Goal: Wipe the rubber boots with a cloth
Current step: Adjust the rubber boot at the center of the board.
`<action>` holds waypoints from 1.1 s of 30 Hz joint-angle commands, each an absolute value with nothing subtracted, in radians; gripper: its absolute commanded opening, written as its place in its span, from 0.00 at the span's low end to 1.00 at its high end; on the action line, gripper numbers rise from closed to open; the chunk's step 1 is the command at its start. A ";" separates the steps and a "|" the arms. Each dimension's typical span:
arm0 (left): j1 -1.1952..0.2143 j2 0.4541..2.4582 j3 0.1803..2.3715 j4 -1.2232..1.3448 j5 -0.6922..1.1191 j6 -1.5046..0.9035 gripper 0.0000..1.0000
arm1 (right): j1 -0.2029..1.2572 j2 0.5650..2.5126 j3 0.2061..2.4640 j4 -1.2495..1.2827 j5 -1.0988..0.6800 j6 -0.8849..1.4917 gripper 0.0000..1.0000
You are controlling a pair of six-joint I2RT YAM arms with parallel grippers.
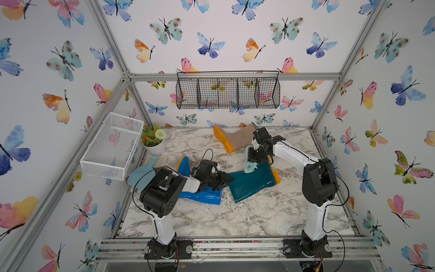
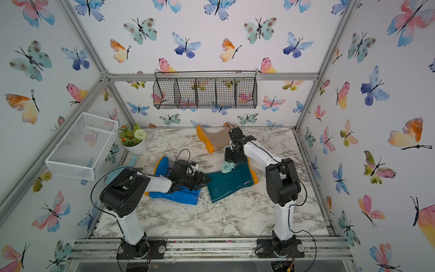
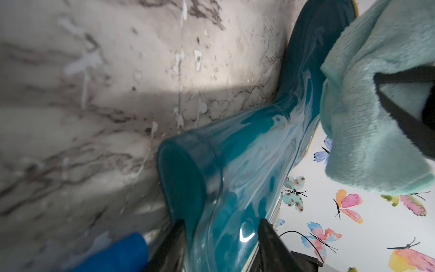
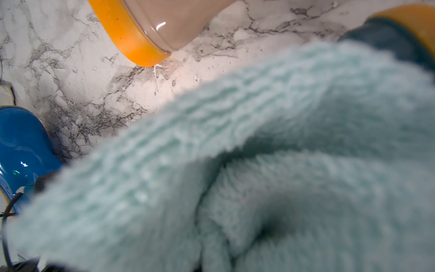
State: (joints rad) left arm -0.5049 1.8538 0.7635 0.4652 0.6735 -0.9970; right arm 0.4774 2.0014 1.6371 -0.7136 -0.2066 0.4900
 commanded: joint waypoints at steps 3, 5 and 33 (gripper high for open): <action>-0.500 1.887 0.818 0.488 0.673 -0.967 0.12 | 0.479 2.055 1.726 -0.776 -0.181 0.453 0.02; -0.481 1.888 0.866 0.416 0.669 -0.909 0.03 | 0.479 2.058 1.744 -0.787 -0.171 0.444 0.02; -0.394 1.984 1.009 0.393 0.762 -0.891 0.50 | 0.536 2.273 1.935 -0.657 -0.193 0.500 0.02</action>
